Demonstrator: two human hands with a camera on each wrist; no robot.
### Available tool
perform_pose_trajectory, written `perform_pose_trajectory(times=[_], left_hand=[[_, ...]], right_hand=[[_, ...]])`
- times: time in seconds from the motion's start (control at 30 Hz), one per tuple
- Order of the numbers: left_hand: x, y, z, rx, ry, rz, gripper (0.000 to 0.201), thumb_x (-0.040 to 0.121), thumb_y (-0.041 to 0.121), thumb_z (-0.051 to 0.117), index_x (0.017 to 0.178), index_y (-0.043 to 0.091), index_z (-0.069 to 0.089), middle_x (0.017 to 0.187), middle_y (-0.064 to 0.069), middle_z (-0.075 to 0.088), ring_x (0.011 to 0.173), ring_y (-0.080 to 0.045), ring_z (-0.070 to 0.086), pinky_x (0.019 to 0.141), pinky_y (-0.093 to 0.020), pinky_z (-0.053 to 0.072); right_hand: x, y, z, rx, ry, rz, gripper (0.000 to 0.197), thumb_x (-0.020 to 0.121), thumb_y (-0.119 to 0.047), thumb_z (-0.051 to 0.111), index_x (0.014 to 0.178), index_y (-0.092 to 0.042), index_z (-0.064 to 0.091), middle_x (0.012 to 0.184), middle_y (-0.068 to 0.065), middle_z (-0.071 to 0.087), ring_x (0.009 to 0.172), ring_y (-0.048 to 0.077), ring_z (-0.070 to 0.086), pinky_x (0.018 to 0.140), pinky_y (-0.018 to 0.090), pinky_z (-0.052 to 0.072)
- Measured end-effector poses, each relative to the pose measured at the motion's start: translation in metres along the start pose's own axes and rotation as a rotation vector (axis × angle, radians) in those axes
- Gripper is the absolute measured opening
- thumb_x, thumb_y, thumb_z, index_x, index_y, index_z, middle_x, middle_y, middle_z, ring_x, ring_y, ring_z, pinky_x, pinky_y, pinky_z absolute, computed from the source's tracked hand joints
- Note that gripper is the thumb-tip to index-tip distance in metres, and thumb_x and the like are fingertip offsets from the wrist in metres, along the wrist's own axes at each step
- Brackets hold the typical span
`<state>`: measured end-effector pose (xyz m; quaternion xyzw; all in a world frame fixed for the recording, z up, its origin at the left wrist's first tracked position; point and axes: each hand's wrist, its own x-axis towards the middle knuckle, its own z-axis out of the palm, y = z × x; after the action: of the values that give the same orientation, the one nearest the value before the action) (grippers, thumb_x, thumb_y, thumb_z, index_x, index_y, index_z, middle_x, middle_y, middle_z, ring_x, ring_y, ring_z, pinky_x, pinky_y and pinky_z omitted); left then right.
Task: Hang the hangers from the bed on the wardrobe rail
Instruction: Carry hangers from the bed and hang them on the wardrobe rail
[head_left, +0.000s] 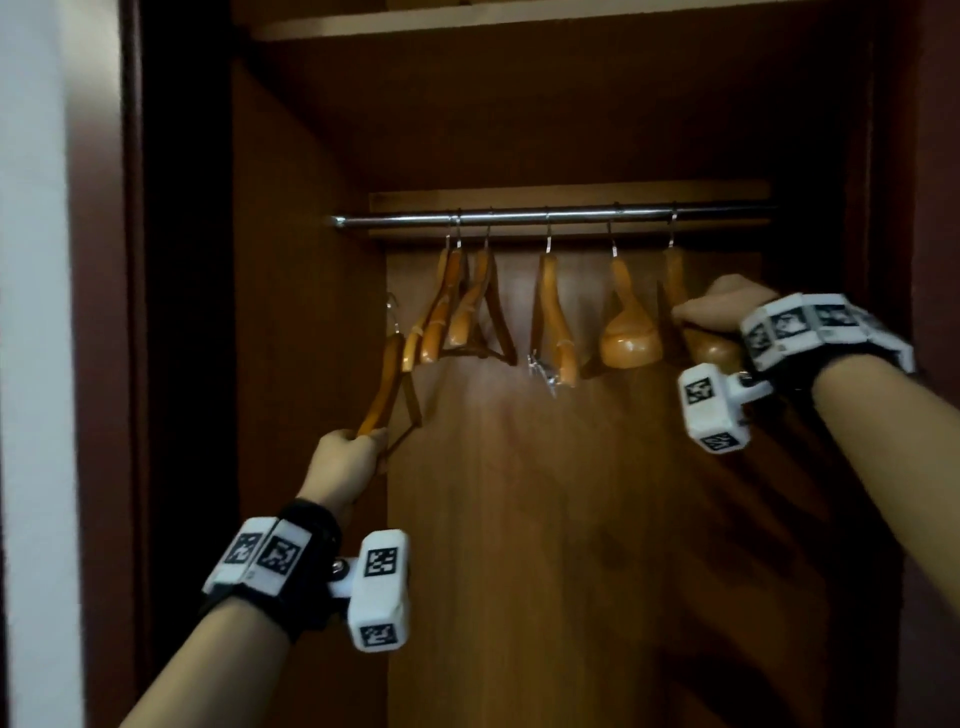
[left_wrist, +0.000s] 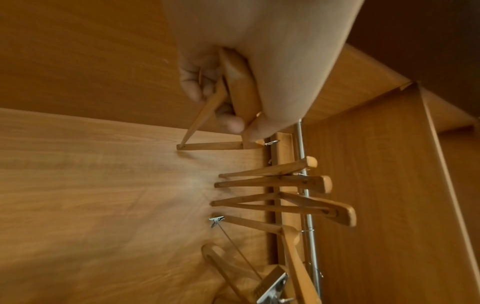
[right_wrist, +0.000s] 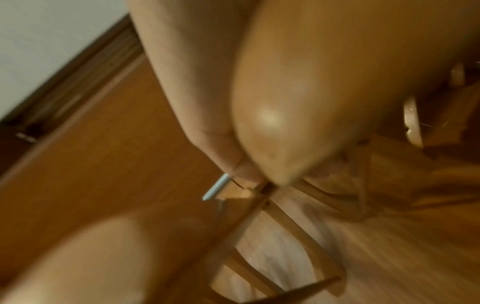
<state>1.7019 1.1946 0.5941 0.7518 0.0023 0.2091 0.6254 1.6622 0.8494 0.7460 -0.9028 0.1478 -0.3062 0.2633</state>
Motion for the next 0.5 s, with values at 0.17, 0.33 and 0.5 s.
perform_pose_trajectory(times=[0.17, 0.33, 0.5], left_hand=[[0.0, -0.006, -0.009, 0.008, -0.004, 0.003, 0.023, 0.094, 0.032, 0.054, 0.09, 0.009, 0.057, 0.062, 0.002, 0.049, 0.049, -0.013, 0.043, 0.046, -0.025, 0.032], [0.0, -0.009, -0.017, 0.011, -0.017, 0.002, 0.022, 0.093, 0.03, 0.053, 0.09, 0.009, 0.054, 0.065, 0.0, 0.047, 0.054, -0.014, 0.042, 0.05, -0.027, 0.032], [-0.003, -0.008, -0.024, 0.013, -0.031, 0.025, 0.023, 0.092, 0.031, 0.054, 0.095, 0.007, 0.055, 0.064, -0.001, 0.046, 0.053, -0.016, 0.041, 0.05, -0.027, 0.031]], right_hand=[[-0.028, -0.002, -0.003, -0.116, 0.103, -0.06, 0.038, 0.087, -0.028, 0.061, 0.113, -0.001, 0.062, 0.119, 0.022, 0.06, 0.104, 0.035, 0.056, 0.083, 0.034, 0.045], [-0.065, 0.0, 0.015, -0.066, 0.3, -0.155, 0.031, 0.08, -0.025, 0.065, 0.11, -0.016, 0.061, 0.122, 0.017, 0.056, 0.117, 0.039, 0.049, 0.099, 0.048, 0.043], [-0.108, -0.008, 0.027, 0.073, 0.35, -0.285, 0.007, 0.084, -0.023, 0.062, 0.086, -0.018, 0.059, 0.09, 0.009, 0.064, 0.093, 0.027, 0.058, 0.079, 0.033, 0.045]])
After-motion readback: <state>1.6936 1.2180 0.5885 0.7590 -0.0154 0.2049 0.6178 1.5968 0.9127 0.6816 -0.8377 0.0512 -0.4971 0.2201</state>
